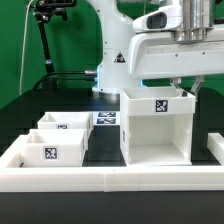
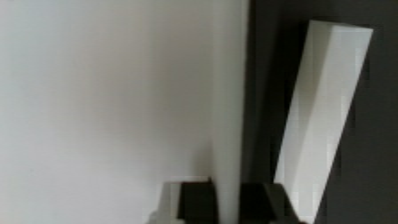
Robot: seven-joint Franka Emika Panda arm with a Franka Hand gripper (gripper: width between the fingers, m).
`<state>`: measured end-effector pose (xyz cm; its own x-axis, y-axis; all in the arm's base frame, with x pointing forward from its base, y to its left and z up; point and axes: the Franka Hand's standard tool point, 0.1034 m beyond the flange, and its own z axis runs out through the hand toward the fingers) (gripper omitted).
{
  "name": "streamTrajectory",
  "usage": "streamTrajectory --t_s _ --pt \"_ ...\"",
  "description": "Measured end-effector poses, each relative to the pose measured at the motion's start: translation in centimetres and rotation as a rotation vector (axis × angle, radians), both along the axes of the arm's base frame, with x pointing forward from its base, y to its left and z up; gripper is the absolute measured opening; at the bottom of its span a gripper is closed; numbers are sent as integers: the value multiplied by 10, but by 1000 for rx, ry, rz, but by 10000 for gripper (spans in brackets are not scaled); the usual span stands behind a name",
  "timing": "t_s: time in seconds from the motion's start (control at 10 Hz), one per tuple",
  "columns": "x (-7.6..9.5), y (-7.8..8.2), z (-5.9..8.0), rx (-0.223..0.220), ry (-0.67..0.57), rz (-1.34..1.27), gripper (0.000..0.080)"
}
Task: Assemble drawer
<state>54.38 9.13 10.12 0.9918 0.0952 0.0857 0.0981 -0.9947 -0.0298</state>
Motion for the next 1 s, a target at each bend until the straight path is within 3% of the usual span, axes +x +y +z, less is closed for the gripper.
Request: streamTrajectory --t_s 0.5,0.8,1.0 --pt "1 5 0 7 -6 -46 38" --pt "41 -3 3 27 -31 -83 38" --pt "45 -1 3 34 -35 -101 38"
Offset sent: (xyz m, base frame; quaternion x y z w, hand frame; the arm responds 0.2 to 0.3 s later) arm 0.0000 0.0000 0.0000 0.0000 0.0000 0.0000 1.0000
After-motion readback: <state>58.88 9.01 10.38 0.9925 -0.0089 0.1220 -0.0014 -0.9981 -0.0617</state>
